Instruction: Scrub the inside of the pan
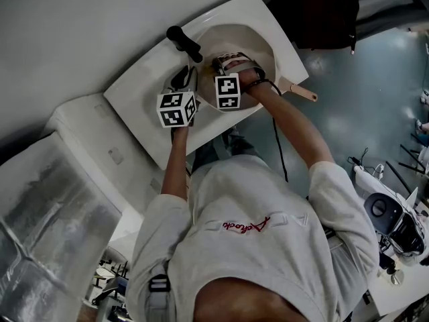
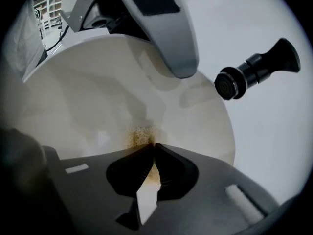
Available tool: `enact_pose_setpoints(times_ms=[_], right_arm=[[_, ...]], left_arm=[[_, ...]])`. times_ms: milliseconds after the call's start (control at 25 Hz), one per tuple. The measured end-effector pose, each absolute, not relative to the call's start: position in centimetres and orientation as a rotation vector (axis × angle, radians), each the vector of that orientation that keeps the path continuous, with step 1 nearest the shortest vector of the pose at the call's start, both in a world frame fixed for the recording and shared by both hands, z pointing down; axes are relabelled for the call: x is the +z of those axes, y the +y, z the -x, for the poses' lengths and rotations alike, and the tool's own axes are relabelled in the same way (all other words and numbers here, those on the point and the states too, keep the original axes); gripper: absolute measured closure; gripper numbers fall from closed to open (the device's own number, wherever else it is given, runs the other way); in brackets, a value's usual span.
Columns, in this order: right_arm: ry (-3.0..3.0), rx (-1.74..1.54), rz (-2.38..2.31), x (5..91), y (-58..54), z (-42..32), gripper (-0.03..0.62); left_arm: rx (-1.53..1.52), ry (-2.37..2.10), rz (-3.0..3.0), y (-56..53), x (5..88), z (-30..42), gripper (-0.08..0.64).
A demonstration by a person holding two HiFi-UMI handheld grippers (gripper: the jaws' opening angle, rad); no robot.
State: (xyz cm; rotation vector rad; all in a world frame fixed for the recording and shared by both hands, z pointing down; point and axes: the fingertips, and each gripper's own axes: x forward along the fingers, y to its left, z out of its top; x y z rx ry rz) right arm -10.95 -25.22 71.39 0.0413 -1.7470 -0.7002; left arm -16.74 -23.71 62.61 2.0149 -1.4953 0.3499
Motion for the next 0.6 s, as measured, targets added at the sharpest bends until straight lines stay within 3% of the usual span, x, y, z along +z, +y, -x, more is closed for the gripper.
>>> enact_pose_setpoints(times_ms=[600], right_arm=[[-1.675,-0.607,-0.141,72.4,-28.4,5.3,0.568]], left_arm=[[0.362,-1.496,-2.021,-23.8,62.7,16.8,0.485]])
